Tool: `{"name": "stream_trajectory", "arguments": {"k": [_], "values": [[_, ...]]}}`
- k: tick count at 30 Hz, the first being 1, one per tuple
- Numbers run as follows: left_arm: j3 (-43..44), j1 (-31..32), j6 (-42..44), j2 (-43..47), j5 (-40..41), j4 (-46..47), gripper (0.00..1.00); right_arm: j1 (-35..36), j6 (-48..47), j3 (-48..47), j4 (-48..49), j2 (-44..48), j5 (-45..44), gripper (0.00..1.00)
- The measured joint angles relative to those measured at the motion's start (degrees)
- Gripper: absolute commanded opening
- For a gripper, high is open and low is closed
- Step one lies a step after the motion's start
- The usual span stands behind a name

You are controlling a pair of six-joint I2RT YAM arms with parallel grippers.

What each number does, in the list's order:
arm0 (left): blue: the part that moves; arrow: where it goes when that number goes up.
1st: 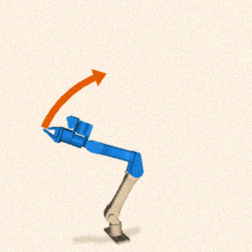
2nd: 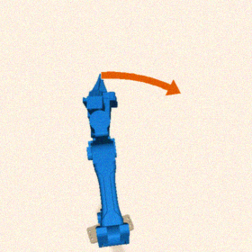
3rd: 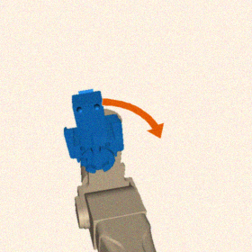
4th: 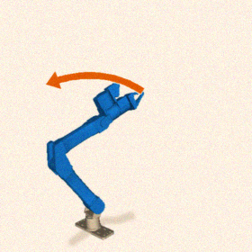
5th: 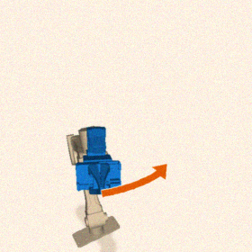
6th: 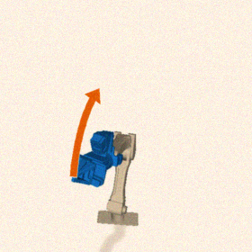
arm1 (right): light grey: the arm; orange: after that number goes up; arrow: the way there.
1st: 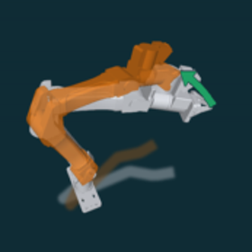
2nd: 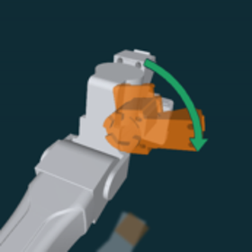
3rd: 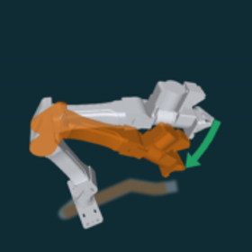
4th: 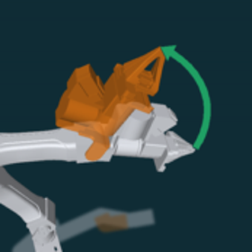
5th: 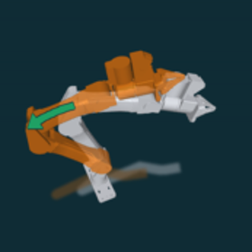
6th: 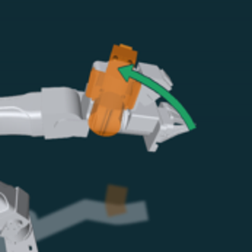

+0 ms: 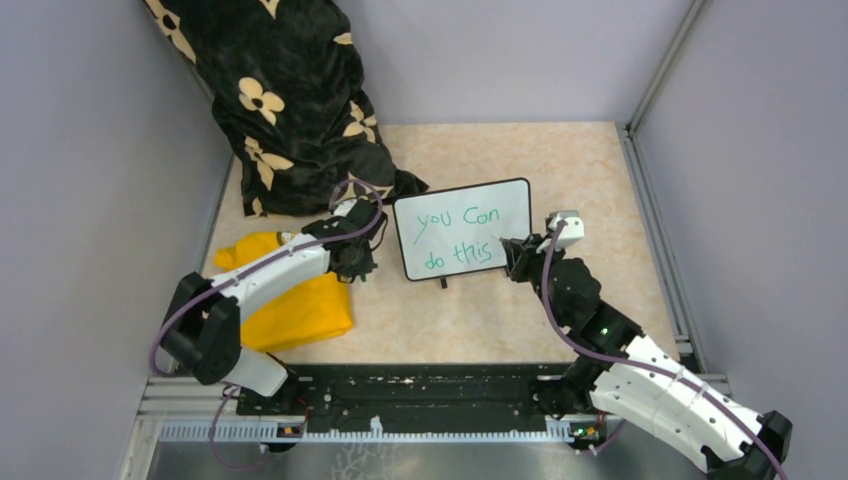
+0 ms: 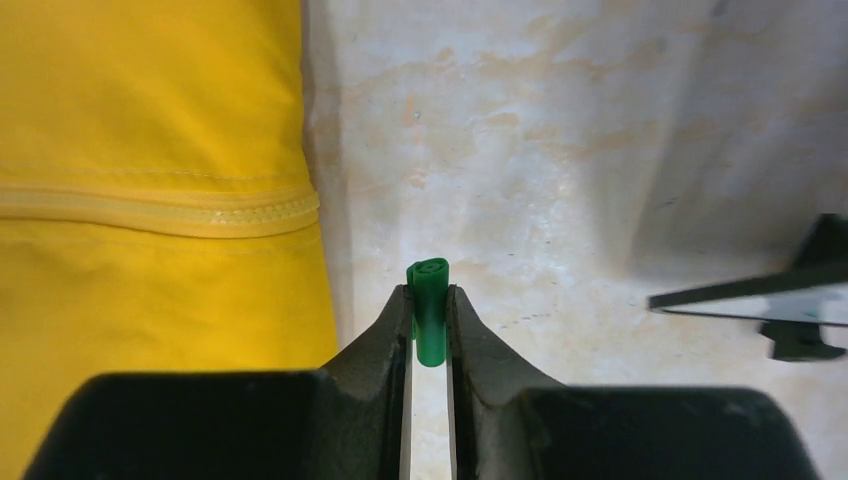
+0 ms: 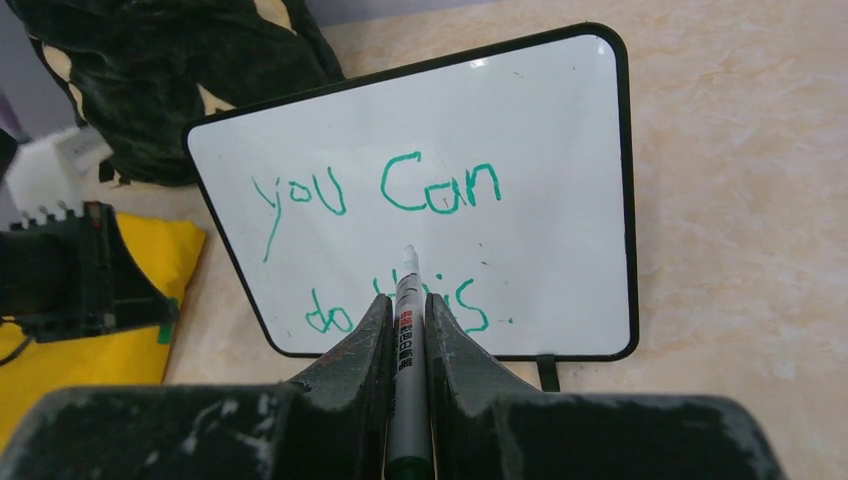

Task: Write a sentence on the whiteboard
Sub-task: Close the whiteboard marker at the center of the board.

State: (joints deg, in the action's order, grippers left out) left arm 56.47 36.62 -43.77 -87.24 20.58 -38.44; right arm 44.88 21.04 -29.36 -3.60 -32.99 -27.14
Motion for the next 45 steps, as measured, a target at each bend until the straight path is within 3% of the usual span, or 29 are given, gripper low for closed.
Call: {"name": "stream_trajectory", "arguments": {"k": [10,19,33,40,45], "values": [[1.6,-0.3,5.8,17.6,2.1,5.3,0.00,0.0,-0.2,-3.8,-2.4,0.9,-0.1,0.00],[1.4,-0.4,19.3,31.2,-2.4,25.7,0.00,0.0,-3.9,-12.5,-2.9,-3.1,0.0,0.00],[1.5,-0.9,21.4,25.9,-21.0,49.9,0.00,0.0,-19.6,-35.8,3.1,-15.6,3.8,0.00],[3.4,-2.4,15.6,23.3,-28.3,57.0,0.00,0.1,-24.9,-32.1,14.5,-13.0,5.0,0.00],[4.2,-5.7,6.8,21.7,-33.6,62.9,0.00,0.1,-25.9,-26.8,21.9,-10.7,5.0,0.00]]}}
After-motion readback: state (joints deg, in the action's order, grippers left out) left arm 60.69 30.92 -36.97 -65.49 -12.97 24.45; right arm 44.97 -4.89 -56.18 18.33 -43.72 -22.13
